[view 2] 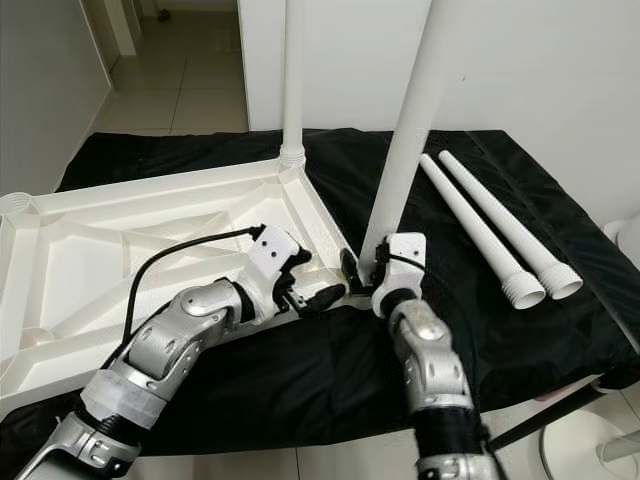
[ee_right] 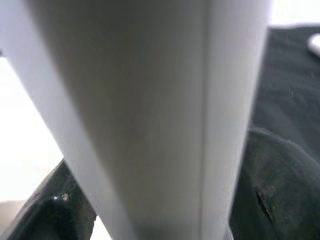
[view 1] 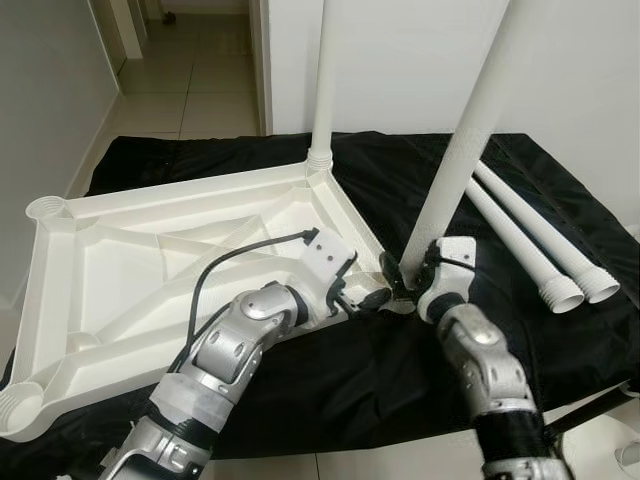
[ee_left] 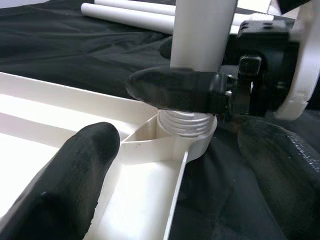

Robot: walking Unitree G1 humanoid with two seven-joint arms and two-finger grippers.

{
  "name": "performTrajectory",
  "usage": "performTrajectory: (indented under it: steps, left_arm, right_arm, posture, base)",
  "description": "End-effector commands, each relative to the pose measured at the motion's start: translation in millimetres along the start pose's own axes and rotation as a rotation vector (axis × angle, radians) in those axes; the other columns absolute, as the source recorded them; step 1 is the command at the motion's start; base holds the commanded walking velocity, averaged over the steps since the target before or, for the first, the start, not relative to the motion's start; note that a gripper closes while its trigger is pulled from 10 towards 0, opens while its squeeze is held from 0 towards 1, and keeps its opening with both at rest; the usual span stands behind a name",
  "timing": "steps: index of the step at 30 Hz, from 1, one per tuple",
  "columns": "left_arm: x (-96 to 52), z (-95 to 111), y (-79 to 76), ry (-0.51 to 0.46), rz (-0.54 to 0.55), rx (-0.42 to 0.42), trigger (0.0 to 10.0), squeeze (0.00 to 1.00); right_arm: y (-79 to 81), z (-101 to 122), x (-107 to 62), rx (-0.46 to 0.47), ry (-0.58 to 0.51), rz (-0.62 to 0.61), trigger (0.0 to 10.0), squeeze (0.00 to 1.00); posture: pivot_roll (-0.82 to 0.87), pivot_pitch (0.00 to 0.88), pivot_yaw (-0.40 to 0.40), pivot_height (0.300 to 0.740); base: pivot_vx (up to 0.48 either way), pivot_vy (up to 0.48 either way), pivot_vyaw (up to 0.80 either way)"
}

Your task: Building children table

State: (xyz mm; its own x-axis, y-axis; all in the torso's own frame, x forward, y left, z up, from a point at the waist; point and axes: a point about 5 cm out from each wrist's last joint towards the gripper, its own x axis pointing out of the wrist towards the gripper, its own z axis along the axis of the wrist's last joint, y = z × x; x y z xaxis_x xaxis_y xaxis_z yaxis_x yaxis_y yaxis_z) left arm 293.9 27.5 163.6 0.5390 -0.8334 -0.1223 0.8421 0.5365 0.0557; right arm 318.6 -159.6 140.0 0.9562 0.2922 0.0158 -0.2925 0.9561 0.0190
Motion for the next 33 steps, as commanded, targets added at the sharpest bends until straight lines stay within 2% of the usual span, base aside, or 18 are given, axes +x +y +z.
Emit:
performTrajectory:
  steps: [1,10,18,19,21,22,24,25,33]
  left_arm:
    - [0.1,2,-0.8,-0.001,-0.021,0.025,10.0,0.0]
    - [1.3,5,-2.9,-0.004,-0.038,0.041,10.0,0.0]
    - [1.0,6,-3.7,-0.007,-0.039,0.042,10.0,0.0]
    - [0.8,6,-3.9,-0.008,-0.038,0.041,10.0,0.0]
    - [0.8,6,-3.9,-0.008,-0.038,0.041,10.0,0.0]
    - [0.6,6,-4.1,-0.008,-0.038,0.041,10.0,0.0]
    - [0.6,6,-4.1,-0.008,-0.038,0.041,10.0,0.0]
    - [0.4,6,-4.0,-0.008,-0.036,0.041,10.0,0.0]
    - [0.0,6,-3.6,-0.008,-0.035,0.039,10.0,0.0]
  right_arm:
    - [1.7,-2,2.2,-0.021,0.01,0.049,10.0,0.0]
    - [-3.6,-1,11.8,-0.111,0.023,0.257,10.0,0.0]
    - [-8.7,0,14.6,-0.161,0.029,0.309,10.0,0.0]
    - [-10.2,0,14.7,-0.171,0.032,0.329,9.3,0.0]
    - [-10.2,0,14.7,-0.171,0.032,0.329,9.3,0.0]
    - [-12.0,-1,14.3,-0.183,0.04,0.348,4.4,0.0]
    - [-12.0,-1,14.3,-0.183,0.04,0.348,4.4,0.0]
    - [-13.2,-3,12.8,-0.186,0.057,0.367,0.0,0.0]
    - [-15.3,-15,8.2,-0.161,0.099,0.397,0.0,0.0]
  posture:
    - [-0.07,0.0,-0.004,0.74]
    - [-0.06,0.0,-0.007,0.74]
    - [-0.05,0.0,-0.009,0.74]
    - [-0.05,0.0,-0.009,0.74]
    - [-0.05,0.0,-0.009,0.74]
    - [-0.05,0.0,-0.011,0.74]
    - [-0.05,0.0,-0.011,0.74]
    - [-0.05,0.0,-0.011,0.74]
    - [-0.05,0.0,-0.009,0.74]
  base:
    - [0.0,0.0,0.0]
    - [0.0,0.0,0.0]
    - [0.0,0.0,0.0]
    - [0.0,0.0,0.0]
    - [0.0,0.0,0.0]
    - [0.0,0.0,0.0]
    - [0.0,0.0,0.0]
    - [0.0,0.0,0.0]
    - [0.0,0.0,0.0]
